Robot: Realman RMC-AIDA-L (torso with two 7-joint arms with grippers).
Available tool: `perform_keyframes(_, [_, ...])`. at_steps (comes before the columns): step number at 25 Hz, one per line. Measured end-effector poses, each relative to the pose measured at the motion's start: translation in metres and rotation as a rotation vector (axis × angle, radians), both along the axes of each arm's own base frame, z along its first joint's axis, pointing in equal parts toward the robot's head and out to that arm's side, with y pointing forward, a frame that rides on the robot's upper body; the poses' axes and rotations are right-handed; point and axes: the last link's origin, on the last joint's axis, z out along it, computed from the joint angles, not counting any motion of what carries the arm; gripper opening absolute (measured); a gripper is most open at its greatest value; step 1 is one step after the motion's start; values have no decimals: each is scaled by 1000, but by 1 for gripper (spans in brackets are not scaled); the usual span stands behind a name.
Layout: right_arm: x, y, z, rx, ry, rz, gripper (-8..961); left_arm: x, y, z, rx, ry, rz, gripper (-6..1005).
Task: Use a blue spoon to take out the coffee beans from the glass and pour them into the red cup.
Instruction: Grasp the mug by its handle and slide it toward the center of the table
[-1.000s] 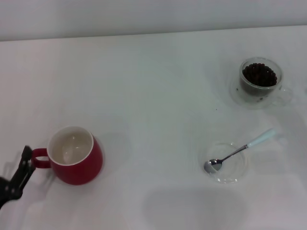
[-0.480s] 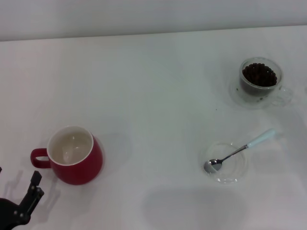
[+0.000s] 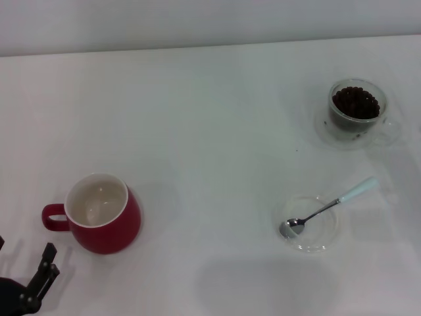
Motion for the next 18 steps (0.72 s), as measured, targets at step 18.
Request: perform_keyframes(18, [2, -6, -4, -5, 16, -12, 758, -6, 28, 1, -23, 49, 1, 874])
